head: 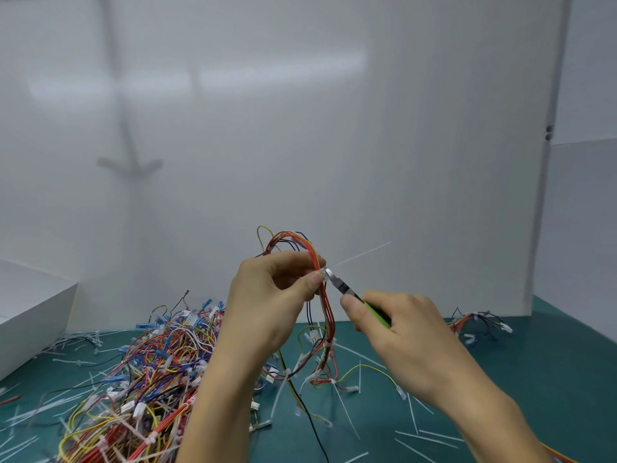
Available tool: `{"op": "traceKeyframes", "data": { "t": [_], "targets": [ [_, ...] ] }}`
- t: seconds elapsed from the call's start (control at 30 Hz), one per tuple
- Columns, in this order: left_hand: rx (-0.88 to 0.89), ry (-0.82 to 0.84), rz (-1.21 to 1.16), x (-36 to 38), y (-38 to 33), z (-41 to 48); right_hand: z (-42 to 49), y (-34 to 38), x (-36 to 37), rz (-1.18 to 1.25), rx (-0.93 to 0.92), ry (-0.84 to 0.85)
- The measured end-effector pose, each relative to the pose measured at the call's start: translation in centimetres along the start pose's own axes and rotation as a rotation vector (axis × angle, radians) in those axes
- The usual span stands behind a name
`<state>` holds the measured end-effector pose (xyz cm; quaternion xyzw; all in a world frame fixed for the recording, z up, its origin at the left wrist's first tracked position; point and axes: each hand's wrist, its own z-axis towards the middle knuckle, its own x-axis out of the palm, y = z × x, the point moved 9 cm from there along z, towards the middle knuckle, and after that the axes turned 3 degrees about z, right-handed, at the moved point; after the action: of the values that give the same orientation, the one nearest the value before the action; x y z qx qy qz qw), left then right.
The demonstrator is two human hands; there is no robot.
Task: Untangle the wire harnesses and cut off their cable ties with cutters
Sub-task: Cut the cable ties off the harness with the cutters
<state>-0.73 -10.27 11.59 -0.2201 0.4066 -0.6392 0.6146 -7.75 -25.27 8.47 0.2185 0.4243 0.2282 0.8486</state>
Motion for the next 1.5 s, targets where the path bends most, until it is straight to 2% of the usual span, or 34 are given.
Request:
{"op": "traceKeyframes", "data": {
  "t": [1.13,1.4,1.5],
  "targets": [
    [0.004,0.091,0.211,0.2,0.6,0.0,-0.2,0.1,-0.4,-0.142,-0.019,0.079],
    [-0.020,0.119,0.229,0.2,1.0,0.0,-0.2,-0.4,0.0,-0.127,-0.003,0.109],
    [-0.008,0.112,0.169,0.1,0.7,0.0,-0.2,-0.8,0.8,0.023,0.049,0.202]
  ]
}}
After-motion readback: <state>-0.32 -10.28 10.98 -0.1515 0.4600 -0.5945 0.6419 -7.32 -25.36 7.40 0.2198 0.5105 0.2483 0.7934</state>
